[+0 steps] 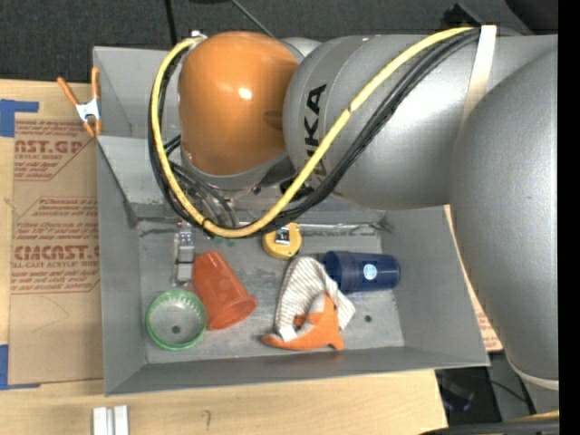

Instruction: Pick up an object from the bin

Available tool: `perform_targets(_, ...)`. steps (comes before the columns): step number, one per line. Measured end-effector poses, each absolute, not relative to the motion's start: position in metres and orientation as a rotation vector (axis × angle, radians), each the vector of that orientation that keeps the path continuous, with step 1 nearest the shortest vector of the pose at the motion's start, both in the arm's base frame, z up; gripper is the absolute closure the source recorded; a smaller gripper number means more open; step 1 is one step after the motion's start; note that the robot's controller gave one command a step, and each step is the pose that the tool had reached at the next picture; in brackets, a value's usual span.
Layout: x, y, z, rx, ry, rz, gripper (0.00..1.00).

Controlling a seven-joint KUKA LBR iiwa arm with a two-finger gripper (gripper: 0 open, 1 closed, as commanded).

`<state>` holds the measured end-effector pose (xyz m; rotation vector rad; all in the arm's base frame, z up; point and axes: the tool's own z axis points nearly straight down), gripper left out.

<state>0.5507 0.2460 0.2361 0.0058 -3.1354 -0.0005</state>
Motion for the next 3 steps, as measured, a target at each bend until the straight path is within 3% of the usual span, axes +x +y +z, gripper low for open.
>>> perform_targets(1, 0.553, 0.244, 0.241, 0.002, -3.143, -0.003, 0.0)
perform_targets(2, 0.528, 0.245, 0.165, 0.166, -3.141, -0.002, 0.0)
perform_targets(3, 0.492, 0.248, 0.161, 0.202, -3.135, -0.003, 0.0)
